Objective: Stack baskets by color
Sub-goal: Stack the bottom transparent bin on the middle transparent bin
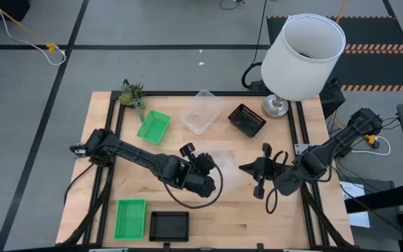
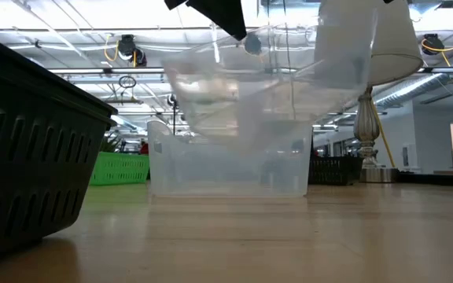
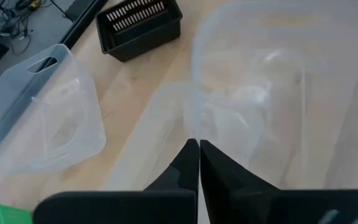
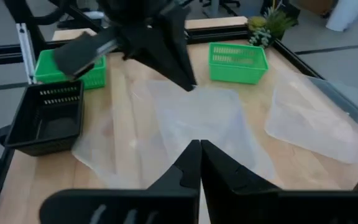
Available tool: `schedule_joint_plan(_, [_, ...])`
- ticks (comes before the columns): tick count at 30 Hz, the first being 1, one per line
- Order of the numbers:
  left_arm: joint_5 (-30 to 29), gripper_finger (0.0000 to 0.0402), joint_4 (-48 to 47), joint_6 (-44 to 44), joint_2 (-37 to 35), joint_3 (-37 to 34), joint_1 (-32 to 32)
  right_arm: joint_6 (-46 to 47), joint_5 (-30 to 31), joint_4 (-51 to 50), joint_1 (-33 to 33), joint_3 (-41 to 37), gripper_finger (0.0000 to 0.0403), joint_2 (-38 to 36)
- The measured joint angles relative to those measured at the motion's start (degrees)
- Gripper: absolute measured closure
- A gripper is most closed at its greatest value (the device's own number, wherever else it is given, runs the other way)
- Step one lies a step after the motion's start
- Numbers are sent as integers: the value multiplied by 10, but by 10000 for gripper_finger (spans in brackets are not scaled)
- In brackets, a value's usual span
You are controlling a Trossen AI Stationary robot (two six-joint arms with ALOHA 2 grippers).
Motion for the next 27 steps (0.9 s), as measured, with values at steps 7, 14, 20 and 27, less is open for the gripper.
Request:
schedule_joint_plan(7, [23, 399, 0, 28, -1, 0, -5, -15, -10, 2, 9, 0, 371, 0])
schedule_joint_plan(14, [78, 400, -1, 118, -28, 0, -6, -28, -76, 1, 36, 0, 335, -34])
schedule_joint_plan(20, [113, 400, -6, 172, -68, 0, 9, -46, -90, -2, 83, 0, 326, -62])
schedule_joint_plan(27, [184, 401, -7, 214, -113, 1, 53, -61, -89, -11, 112, 0, 326, -74])
